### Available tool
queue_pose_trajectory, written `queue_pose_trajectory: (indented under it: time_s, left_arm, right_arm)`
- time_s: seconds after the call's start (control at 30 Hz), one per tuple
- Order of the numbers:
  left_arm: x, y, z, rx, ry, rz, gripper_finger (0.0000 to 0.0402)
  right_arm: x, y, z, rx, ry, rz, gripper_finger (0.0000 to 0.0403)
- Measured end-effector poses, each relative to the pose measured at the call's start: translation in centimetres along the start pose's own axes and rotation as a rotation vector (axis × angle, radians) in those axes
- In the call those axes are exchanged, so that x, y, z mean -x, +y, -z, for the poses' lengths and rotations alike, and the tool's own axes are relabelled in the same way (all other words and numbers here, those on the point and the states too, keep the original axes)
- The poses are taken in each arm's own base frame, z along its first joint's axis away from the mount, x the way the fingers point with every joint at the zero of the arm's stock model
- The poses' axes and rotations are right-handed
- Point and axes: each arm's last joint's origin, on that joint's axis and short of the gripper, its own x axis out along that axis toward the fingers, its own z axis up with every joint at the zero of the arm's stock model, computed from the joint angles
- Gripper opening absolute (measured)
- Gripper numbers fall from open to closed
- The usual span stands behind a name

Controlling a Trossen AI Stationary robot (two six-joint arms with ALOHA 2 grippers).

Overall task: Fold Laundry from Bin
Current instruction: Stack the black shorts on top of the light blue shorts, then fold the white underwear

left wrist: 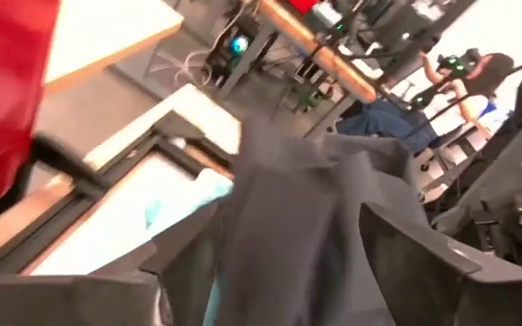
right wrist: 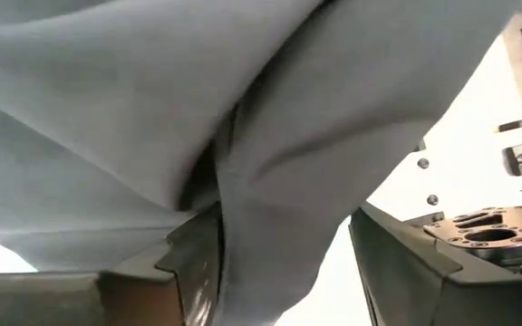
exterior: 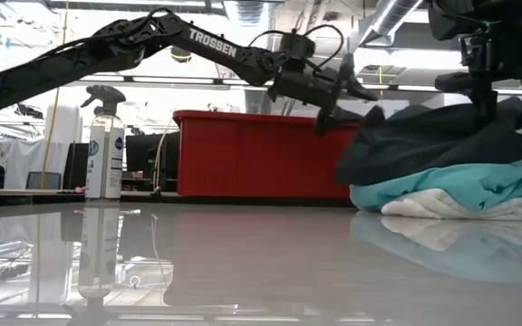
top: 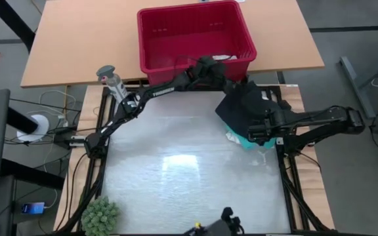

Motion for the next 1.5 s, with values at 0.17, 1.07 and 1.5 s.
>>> queue_pose_trajectory:
  time_s: [0.17,1.07,1.5]
  left_arm:
    - [1.4,1.5,-1.2,0.07,0.03,0.014,0.0262]
    - [18.2,-6.3,-14.5,-0.55,-0.182,-0.307,0.0263]
    - [22.5,0.9,-16.6,-0.477,-0.212,-0.597,0.0263]
  right_arm:
    - [0.4,-1.0,-0.6,-0.034,0.004,-0.055,0.0253]
    - [15.1,-5.3,-10.7,-0.115,-0.649,-0.805,0.0254]
    - [17.8,0.4,-16.7,0.199,-1.088,-0.338,0.0254]
